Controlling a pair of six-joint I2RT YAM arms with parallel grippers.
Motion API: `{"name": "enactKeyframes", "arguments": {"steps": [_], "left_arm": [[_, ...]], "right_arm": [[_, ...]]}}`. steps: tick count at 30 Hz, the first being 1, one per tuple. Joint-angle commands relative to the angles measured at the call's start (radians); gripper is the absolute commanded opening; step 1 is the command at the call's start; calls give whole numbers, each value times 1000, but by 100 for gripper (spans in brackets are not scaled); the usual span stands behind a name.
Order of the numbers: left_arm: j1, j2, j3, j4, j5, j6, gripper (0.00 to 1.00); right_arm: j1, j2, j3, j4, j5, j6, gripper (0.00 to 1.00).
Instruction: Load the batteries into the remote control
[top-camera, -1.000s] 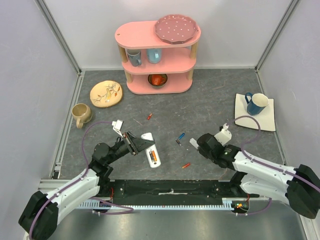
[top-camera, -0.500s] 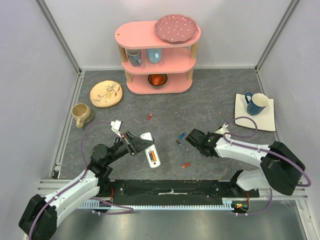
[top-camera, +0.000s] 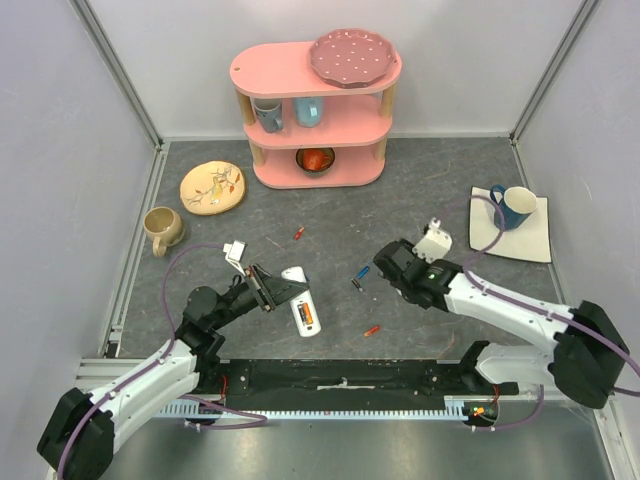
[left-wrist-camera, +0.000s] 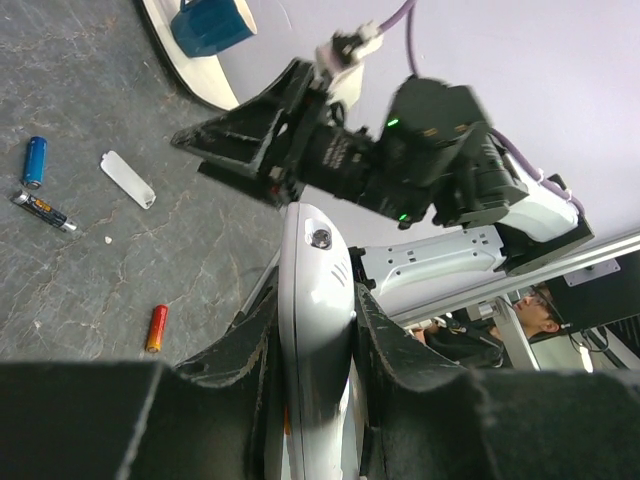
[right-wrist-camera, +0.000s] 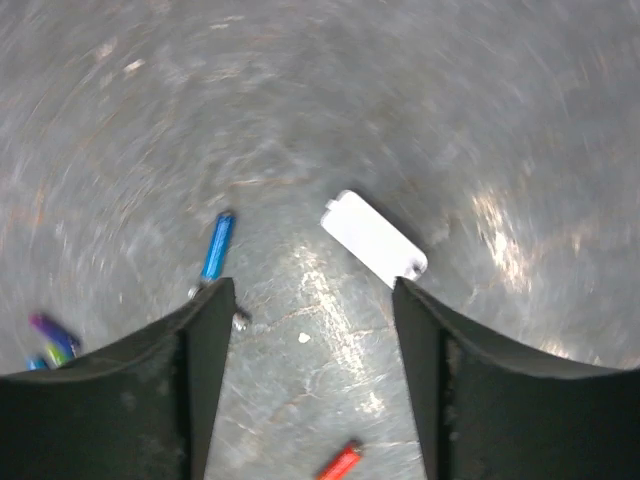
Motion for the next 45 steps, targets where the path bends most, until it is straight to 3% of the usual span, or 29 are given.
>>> {"name": "enactKeyframes", "arguments": {"steps": [1, 4, 6, 10, 15, 27, 45], "left_arm": [[0, 4, -40, 28, 4, 19, 2], [0, 7, -38, 33, 6, 22, 2], [0, 7, -38, 33, 7, 25, 2], [0, -2, -41, 26, 12, 28, 2], [0, -25, -38, -16, 13, 43, 2], [0, -7, -40, -4, 15, 46, 2], [0, -1, -38, -4, 15, 48, 2]], "right_arm": [[-29, -64, 55, 265, -75, -765, 74], [-71, -5, 73, 266, -174, -988, 74], [-145, 35, 69, 245, -267, -1045, 70], [-246, 82, 15, 279, -412, -1096, 58], [-270, 75, -33, 337, -515, -1113, 56], [-277, 103, -85, 366, -503, -1121, 50], [-312, 132, -88, 371, -498, -1113, 52]]}}
